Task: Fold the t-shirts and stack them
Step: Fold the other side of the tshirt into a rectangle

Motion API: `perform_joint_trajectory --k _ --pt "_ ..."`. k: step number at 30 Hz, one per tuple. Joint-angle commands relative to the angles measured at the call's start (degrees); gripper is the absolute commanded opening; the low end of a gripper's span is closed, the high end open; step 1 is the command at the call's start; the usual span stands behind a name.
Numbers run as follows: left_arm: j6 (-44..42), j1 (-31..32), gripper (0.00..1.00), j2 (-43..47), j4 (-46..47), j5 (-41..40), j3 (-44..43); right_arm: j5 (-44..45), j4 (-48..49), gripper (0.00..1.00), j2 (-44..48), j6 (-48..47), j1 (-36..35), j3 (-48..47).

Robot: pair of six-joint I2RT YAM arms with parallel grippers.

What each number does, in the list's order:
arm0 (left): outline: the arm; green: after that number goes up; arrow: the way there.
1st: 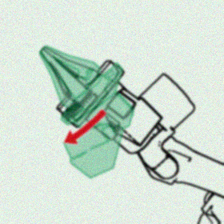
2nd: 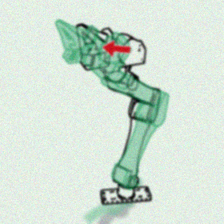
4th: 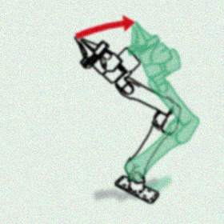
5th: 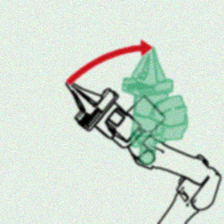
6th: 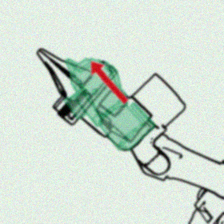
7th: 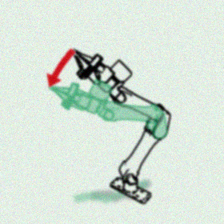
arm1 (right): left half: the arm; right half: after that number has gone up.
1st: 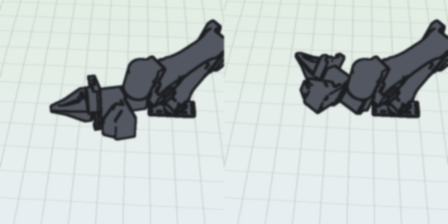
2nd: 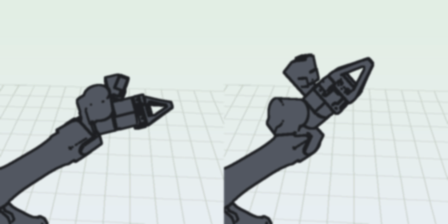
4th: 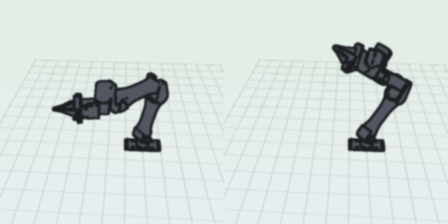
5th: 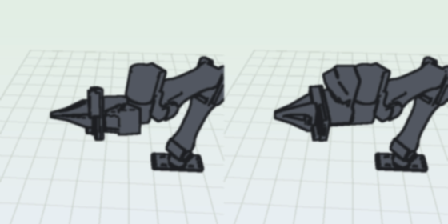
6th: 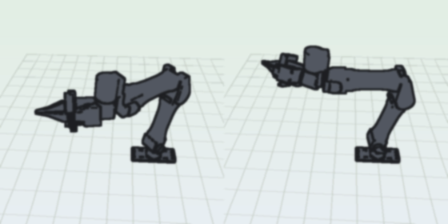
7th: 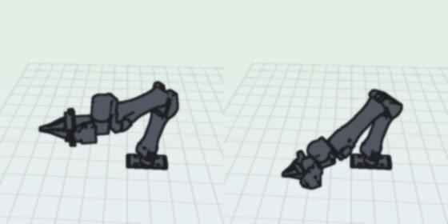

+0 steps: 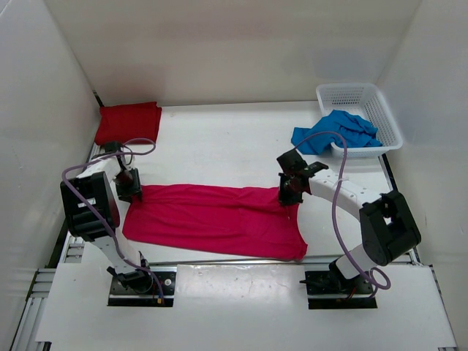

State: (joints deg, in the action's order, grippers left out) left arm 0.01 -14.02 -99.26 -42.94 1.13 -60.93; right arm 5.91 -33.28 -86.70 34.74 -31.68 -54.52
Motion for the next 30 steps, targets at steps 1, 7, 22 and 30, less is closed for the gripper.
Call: perform_joint_trajectory --k 1,7,22,30 --pt "-0.01 0.05 0.45 0.21 0.84 0.10 -1.74 -0.20 0.85 0.00 -0.23 0.59 -0.22 0.73" --pt "-0.01 0.05 0.30 0.21 0.84 -1.12 -2.27 -0.73 1.37 0.00 -0.23 0.59 -0.22 1.26" --pt "-0.01 0.05 0.44 1.70 0.84 -3.15 0.02 -0.73 1.37 0.00 -0.23 0.59 -0.22 1.26" --pt "-0.01 0.05 0.11 1.70 0.84 -2.62 0.02 -0.20 1.37 0.00 -0.23 0.59 -0.22 1.26"
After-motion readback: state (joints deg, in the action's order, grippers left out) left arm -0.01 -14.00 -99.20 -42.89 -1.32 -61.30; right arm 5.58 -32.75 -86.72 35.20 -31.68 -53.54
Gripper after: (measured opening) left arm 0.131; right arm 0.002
